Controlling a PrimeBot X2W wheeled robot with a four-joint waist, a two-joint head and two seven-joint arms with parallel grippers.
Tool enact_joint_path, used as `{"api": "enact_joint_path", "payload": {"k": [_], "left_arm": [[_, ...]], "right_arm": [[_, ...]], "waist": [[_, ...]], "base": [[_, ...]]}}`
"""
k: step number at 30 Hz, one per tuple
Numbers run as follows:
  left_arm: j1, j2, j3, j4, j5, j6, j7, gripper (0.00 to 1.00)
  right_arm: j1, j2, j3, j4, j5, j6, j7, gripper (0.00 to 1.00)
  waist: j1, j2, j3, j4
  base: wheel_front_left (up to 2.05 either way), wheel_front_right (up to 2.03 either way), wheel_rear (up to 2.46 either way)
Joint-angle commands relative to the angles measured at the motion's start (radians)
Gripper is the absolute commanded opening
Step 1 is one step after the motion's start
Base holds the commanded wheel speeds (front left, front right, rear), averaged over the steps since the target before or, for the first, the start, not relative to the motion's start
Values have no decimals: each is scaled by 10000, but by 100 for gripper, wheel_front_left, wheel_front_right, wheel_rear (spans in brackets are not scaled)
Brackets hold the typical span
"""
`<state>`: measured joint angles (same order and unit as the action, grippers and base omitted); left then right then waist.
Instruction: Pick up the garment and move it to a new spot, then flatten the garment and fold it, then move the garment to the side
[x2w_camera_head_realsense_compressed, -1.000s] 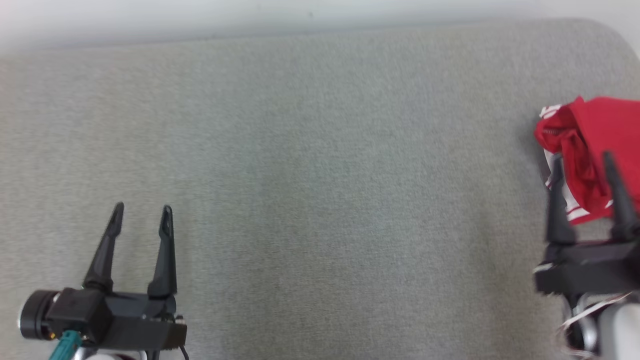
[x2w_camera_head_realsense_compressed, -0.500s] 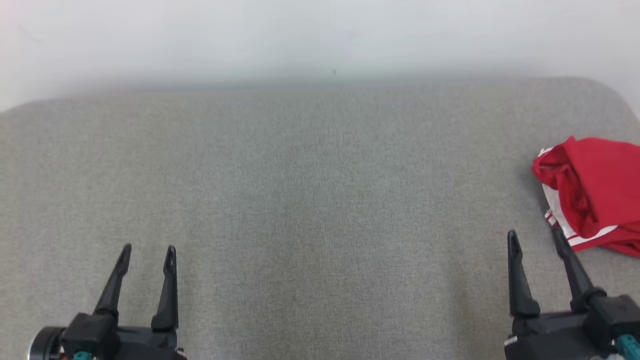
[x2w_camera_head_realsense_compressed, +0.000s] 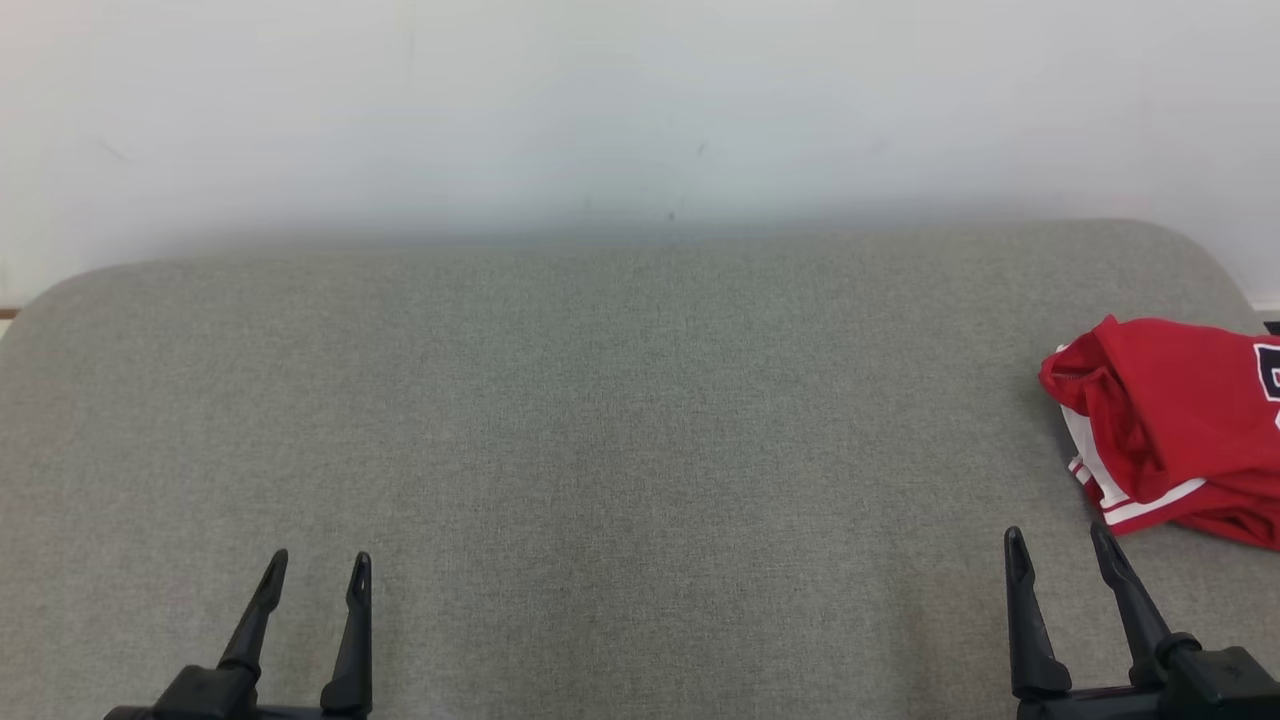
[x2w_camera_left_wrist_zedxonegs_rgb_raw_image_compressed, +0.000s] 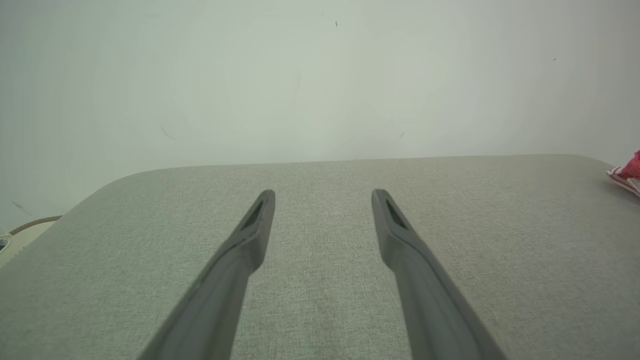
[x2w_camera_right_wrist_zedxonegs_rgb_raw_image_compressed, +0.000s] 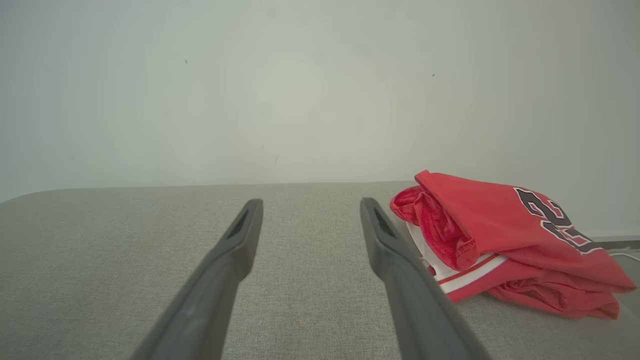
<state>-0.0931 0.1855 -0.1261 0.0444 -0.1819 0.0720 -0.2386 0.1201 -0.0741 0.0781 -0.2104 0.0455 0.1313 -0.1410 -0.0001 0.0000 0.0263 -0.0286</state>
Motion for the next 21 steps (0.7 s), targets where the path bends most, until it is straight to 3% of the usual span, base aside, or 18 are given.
{"api": "enact_joint_path", "payload": {"k": [1, 21], "left_arm": [[175, 22, -7, 42, -7, 3, 11, 100], [200, 41, -134, 508, -243, 123, 81, 100]], "right_arm": [[143, 7, -10, -40, 56, -12, 5, 100], [217, 64, 208, -197, 233, -12, 88, 100]], "waist": [[1, 0, -103, 3], [1, 0, -454, 70]], "base": [[0, 0, 0], [0, 0, 0]]}}
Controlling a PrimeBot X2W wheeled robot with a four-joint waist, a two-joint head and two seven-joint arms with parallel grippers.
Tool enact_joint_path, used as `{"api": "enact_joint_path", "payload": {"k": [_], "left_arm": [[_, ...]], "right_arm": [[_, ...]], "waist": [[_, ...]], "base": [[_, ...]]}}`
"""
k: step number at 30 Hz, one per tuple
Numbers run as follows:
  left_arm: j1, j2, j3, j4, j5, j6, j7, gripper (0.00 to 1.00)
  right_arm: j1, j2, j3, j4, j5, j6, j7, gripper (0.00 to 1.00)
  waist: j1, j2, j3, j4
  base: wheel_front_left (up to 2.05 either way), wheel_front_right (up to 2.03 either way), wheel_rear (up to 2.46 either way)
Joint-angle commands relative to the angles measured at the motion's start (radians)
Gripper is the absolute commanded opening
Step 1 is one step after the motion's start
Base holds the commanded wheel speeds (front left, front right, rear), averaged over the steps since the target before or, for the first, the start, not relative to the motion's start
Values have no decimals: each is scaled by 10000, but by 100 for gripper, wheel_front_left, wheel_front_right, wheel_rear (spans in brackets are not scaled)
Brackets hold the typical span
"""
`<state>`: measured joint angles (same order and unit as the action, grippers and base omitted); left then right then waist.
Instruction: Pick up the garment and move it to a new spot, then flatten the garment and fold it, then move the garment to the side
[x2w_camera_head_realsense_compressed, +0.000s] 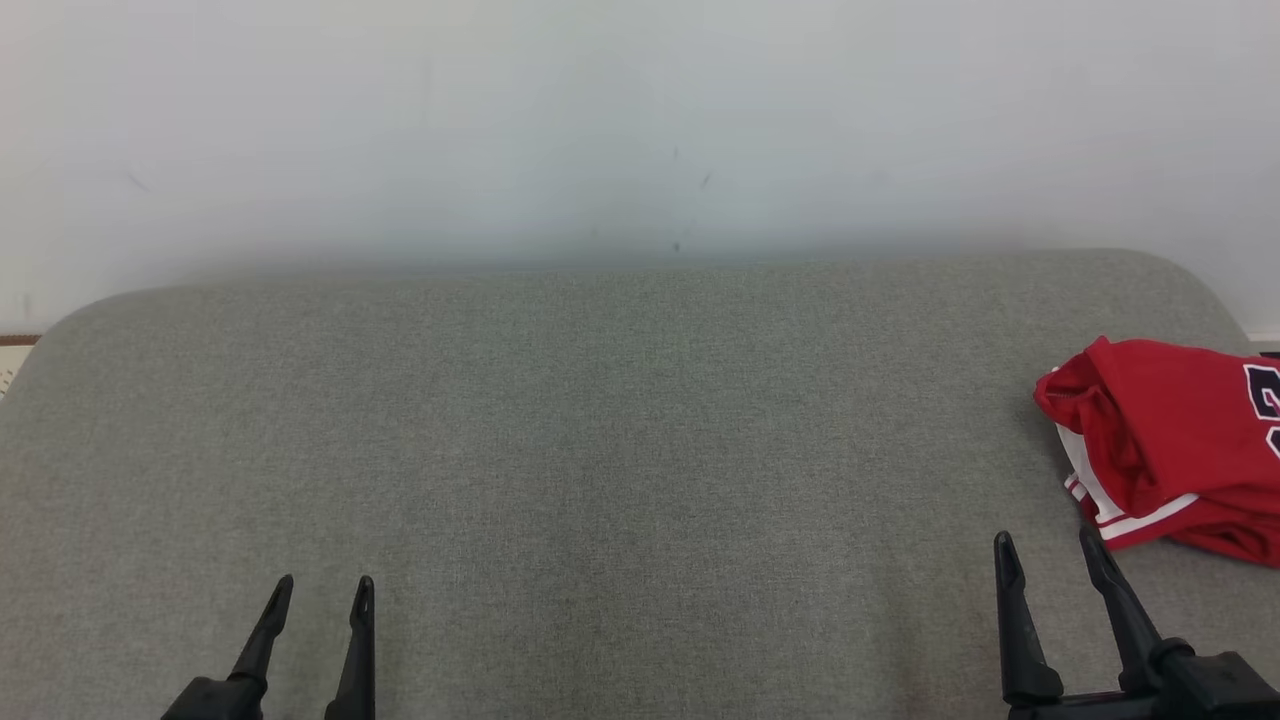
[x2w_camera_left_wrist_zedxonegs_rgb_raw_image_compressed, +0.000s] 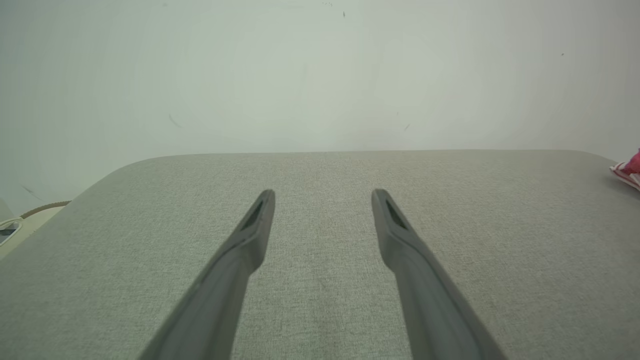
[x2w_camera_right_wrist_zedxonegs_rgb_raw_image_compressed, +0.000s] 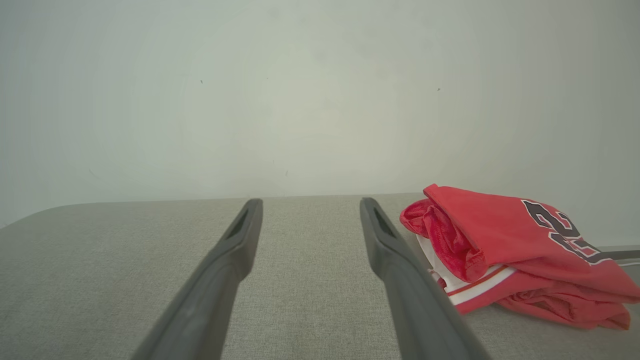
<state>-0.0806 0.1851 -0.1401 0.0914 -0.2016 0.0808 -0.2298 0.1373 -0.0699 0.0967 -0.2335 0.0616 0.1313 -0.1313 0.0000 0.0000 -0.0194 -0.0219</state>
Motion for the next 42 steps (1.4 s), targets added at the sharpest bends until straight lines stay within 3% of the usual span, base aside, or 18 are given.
{"api": "enact_joint_path", "payload": {"k": [1, 15, 16, 20, 42], "left_arm": [[55, 47, -3, 59, -55, 45, -8, 100], [-147, 67, -148, 241, -120, 85, -13, 100], [-83, 12, -149, 220, -80, 82, 0, 0], [61, -79, -197, 423, -113, 75, 2, 0], [481, -447, -138, 259, -4123, -559, 301, 0]], "right_arm": [[28, 24, 24, 49, 92, -12, -13, 100], [-103, 73, 67, 190, 220, -12, -91, 100], [-57, 46, 54, 188, 197, 0, -43, 0], [50, 45, 75, 421, 238, 0, -14, 0], [-220, -132, -933, 1348, 4915, -2, 1111, 0]], "waist": [[0, 0, 7, 6], [0, 0, -13, 90], [0, 0, -13, 91], [0, 0, -10, 94], [0, 0, 54, 117]], "base": [[0, 0, 0], [0, 0, 0], [0, 0, 0], [0, 0, 0], [0, 0, 0]]}}
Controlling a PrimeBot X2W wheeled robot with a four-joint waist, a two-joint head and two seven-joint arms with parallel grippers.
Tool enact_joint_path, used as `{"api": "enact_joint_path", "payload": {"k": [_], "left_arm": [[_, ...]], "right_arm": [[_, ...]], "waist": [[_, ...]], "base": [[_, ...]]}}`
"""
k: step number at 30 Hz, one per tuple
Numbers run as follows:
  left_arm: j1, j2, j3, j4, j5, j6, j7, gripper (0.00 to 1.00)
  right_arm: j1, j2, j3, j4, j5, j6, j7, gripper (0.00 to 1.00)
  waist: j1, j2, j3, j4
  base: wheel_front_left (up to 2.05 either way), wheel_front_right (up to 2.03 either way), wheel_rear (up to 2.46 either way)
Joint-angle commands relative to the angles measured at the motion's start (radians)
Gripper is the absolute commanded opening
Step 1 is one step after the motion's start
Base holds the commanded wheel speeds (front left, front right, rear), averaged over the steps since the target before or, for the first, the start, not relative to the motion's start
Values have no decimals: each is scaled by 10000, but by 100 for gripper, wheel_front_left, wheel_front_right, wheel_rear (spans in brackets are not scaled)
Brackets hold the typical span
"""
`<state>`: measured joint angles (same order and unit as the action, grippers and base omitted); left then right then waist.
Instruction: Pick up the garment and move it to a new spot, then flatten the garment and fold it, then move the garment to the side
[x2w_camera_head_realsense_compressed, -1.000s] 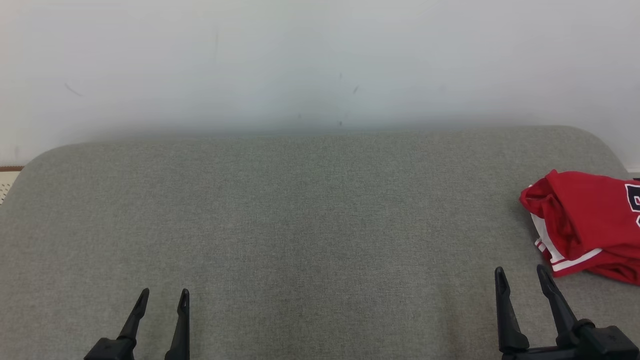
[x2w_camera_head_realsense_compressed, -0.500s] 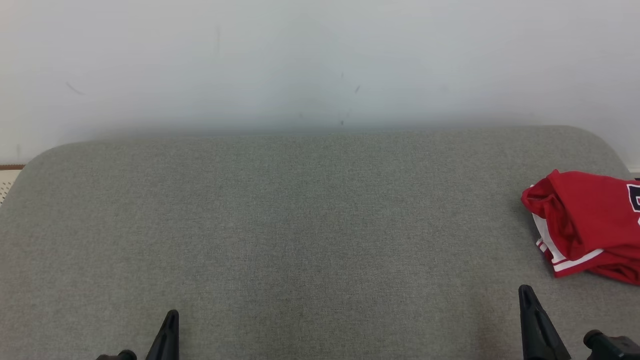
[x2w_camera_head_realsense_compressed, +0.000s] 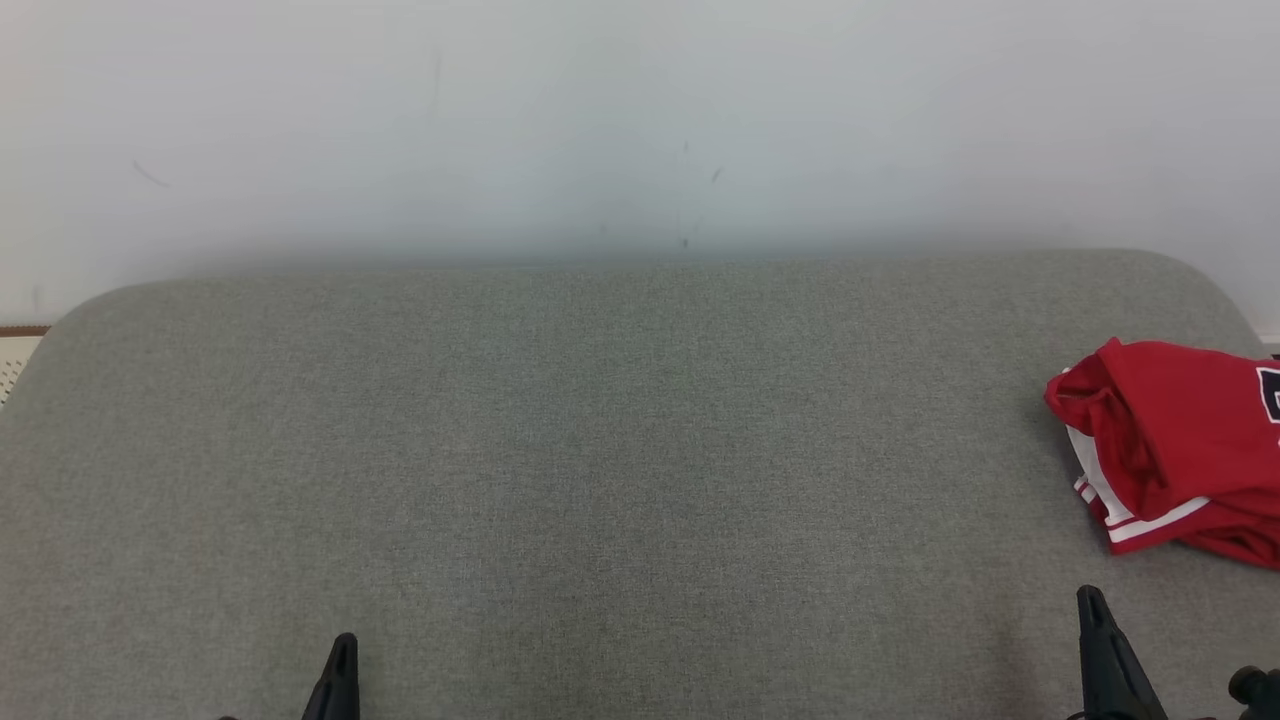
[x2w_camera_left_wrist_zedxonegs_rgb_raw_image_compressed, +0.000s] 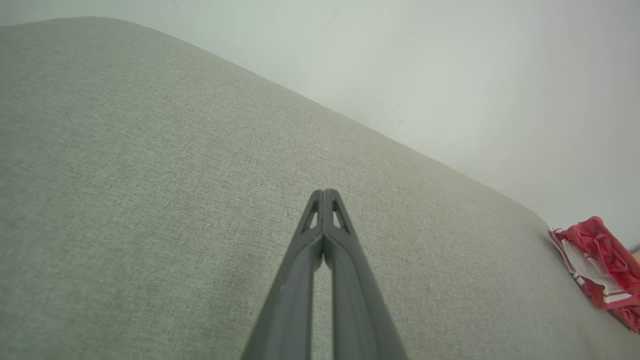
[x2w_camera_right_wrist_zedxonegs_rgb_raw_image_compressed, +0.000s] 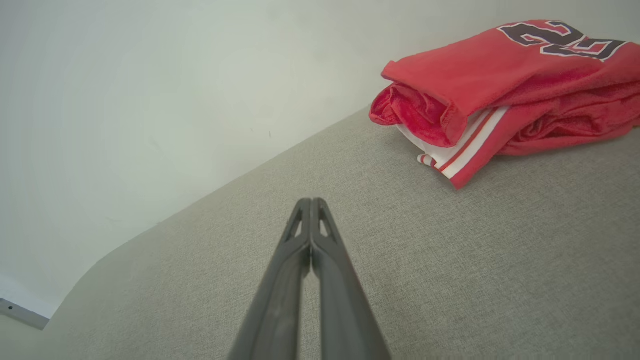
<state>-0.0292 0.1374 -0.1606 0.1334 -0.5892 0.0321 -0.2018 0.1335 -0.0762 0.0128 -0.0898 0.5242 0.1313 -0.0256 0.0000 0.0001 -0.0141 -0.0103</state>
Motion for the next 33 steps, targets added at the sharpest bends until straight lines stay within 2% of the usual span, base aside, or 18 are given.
{"api": "enact_joint_path", "payload": {"k": [1, 19, 33], "left_arm": [[-20, 16, 71, -170, -408, -92, 35, 0], [237, -210, 113, -298, -2904, -494, 222, 0], [407, -349, 127, -374, -4441, -739, 331, 0]], "right_arm": [[-197, -62, -149, -53, 454, -2, 114, 0], [-455, 78, -1125, 538, 3100, -3, 1137, 0], [-608, 150, -1729, 904, 4730, -4, 1767, 0]], "waist": [[0, -1, 4, 2], [0, -1, 55, 20], [0, -1, 91, 34]], "base": [[0, 0, 0], [0, 0, 0], [0, 0, 0]]}}
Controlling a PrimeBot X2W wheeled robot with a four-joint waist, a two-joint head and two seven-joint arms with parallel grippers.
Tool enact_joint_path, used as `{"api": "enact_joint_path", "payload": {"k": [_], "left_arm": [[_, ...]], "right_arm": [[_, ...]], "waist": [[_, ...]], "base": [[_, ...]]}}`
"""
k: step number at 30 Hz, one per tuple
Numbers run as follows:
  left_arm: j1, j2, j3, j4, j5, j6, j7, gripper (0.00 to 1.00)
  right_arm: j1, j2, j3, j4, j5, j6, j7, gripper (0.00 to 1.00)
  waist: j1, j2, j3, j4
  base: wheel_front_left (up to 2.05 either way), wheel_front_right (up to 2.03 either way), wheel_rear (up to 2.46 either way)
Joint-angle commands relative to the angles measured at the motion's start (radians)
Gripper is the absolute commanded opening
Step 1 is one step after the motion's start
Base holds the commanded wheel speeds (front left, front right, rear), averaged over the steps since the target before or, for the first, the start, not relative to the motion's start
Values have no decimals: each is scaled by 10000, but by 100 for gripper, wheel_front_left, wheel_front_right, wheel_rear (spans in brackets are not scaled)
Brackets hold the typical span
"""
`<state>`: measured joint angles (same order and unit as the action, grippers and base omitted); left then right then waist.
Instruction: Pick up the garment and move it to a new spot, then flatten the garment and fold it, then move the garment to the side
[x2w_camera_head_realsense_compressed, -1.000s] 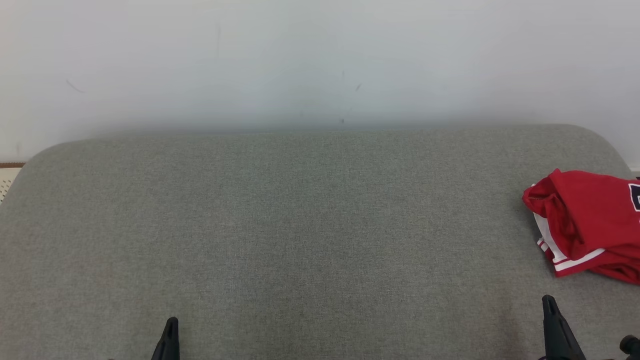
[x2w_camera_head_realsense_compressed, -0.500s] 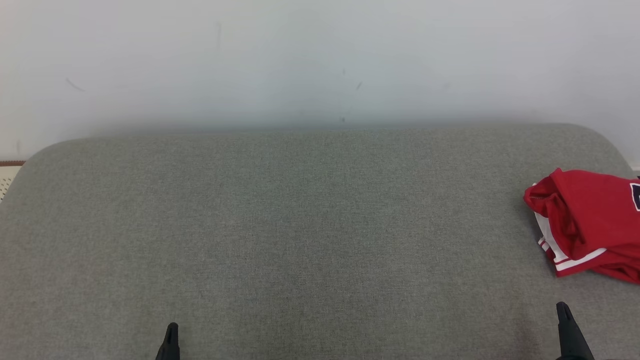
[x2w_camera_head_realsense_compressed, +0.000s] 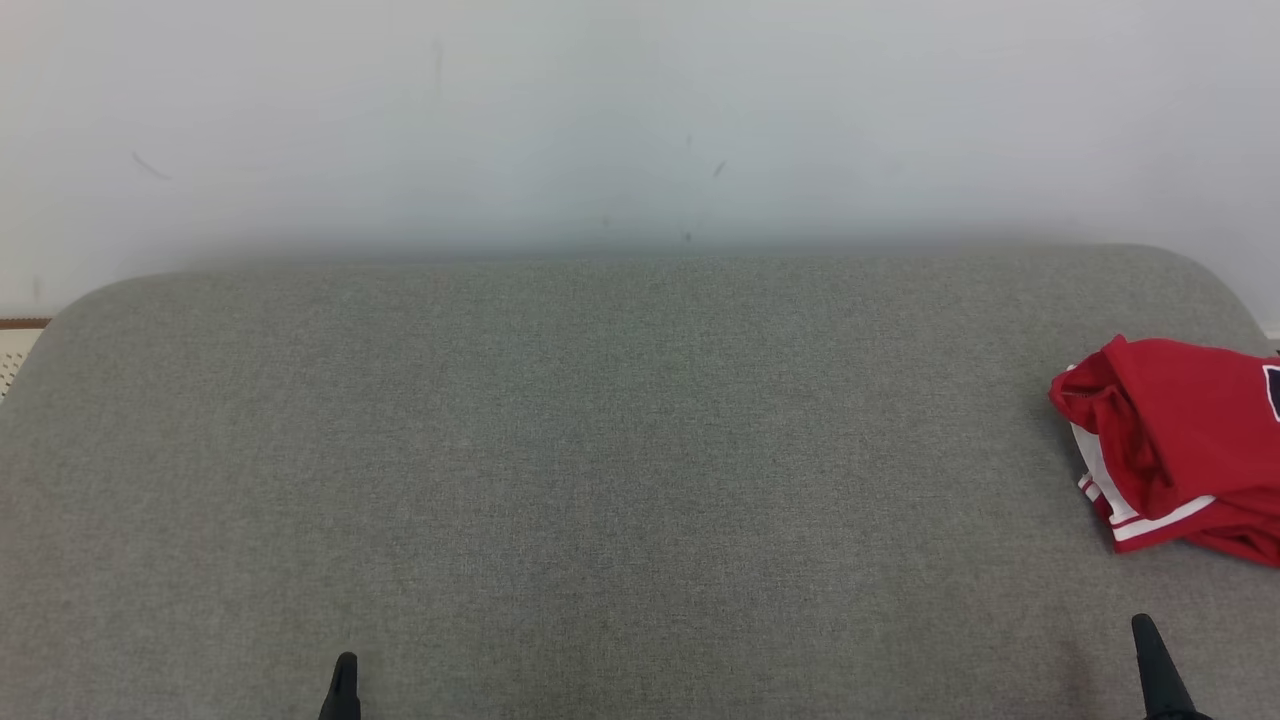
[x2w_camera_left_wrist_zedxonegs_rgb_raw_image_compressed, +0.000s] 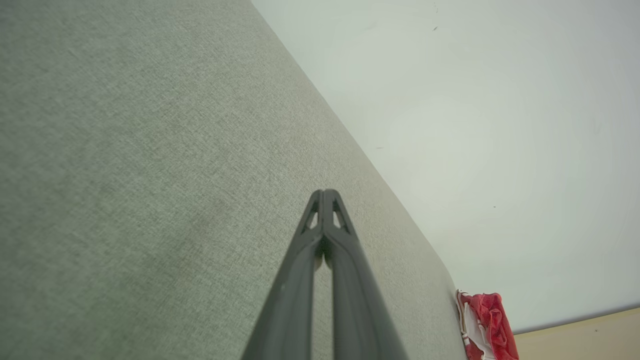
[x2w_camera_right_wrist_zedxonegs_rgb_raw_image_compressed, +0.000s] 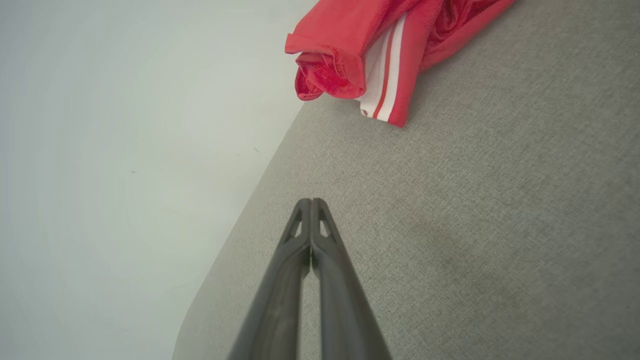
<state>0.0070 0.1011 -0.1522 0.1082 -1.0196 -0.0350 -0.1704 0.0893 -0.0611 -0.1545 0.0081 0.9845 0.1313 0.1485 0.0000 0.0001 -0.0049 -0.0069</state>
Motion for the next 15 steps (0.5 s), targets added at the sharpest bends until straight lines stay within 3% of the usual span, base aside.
{"api": "enact_joint_path", "payload": {"k": [1, 15], "left_arm": [[56, 3, 43, -128, -252, -91, 21, 0], [211, -125, 58, -195, -1707, -313, 124, 0]], "right_arm": [[-179, 3, -100, -51, 244, -4, 67, 0], [-309, 45, -633, 292, 1811, -6, 639, 0]], "waist": [[0, -1, 2, 1], [0, -1, 42, 16]], "base": [[0, 0, 0], [0, 0, 0]]}}
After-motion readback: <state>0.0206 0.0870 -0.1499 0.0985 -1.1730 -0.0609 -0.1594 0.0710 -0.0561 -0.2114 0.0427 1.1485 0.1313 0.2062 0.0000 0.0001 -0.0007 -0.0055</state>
